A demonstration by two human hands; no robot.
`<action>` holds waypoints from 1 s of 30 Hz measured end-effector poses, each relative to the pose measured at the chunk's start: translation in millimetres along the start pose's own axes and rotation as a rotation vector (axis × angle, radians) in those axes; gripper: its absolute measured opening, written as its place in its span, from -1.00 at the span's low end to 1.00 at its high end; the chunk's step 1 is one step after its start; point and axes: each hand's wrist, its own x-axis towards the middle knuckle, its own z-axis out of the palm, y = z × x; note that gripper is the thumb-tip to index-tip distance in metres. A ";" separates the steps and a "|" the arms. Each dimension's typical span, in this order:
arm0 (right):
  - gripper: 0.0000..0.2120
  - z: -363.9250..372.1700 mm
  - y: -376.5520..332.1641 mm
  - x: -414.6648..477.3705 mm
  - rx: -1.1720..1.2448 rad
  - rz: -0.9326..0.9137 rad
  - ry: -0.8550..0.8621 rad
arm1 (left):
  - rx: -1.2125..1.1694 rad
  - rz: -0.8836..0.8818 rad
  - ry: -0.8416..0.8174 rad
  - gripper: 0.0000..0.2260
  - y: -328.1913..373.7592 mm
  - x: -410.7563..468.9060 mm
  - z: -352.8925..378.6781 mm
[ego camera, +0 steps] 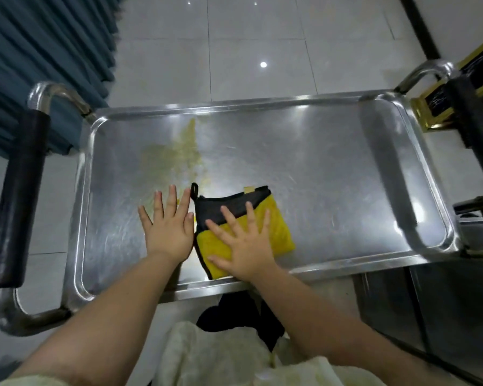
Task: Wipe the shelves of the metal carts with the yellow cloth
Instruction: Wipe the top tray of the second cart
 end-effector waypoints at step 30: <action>-0.46 -32.7 92.9 32.4 0.340 0.444 0.099 | -0.125 0.296 0.065 -0.43 100.2 -32.8 -1.6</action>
